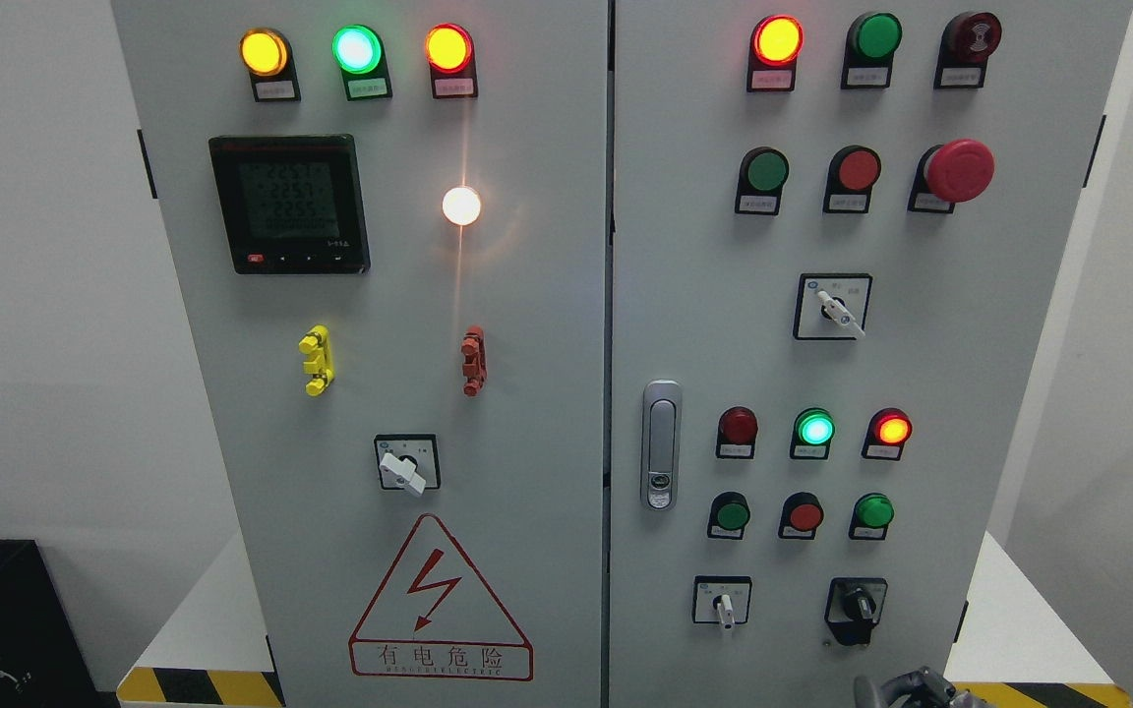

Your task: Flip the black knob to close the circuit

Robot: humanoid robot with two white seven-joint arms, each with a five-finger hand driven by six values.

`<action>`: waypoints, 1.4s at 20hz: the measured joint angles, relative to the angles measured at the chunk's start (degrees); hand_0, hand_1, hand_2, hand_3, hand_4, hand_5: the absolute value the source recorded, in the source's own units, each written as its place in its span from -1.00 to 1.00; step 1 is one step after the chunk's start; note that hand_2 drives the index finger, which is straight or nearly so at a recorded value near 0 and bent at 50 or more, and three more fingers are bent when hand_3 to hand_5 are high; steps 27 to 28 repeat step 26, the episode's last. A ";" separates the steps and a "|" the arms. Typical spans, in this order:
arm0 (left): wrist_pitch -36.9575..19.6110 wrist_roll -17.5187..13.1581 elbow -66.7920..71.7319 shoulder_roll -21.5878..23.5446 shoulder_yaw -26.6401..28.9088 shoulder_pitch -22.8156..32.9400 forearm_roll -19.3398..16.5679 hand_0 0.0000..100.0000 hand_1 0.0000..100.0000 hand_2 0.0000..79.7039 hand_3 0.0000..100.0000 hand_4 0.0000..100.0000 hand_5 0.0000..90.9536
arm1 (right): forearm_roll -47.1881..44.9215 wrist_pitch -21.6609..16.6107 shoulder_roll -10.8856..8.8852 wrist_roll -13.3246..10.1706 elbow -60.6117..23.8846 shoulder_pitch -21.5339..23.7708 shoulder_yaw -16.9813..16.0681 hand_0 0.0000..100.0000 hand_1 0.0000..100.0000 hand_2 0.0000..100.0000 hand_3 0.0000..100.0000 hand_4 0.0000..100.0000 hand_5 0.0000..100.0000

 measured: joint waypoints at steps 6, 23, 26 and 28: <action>0.00 0.00 0.00 0.00 0.00 0.00 0.00 -0.76 0.11 -1.00 -1.00 -1.00 -1.00 | -15.46 -5.00 0.19 -0.33 -1.69 4.21 0.19 -1.00 -0.97 -0.59 -0.29 -0.34 -0.40; 0.00 0.00 0.00 0.00 0.00 0.00 0.00 -0.76 0.11 -1.00 -1.00 -1.00 -1.00 | -30.95 -9.14 0.31 2.13 -3.22 7.96 0.23 -1.00 -1.00 -0.88 -0.72 -0.79 -0.99; 0.00 0.00 0.00 0.00 0.00 0.00 0.00 -0.76 0.11 -1.00 -1.00 -1.00 -1.00 | -32.31 -10.05 0.32 2.14 -3.25 8.15 0.23 -1.00 -1.00 -0.89 -0.76 -0.83 -1.00; 0.00 0.00 0.00 0.00 0.00 0.00 0.00 -0.76 0.11 -1.00 -1.00 -1.00 -1.00 | -32.31 -10.05 0.32 2.14 -3.25 8.15 0.23 -1.00 -1.00 -0.89 -0.76 -0.83 -1.00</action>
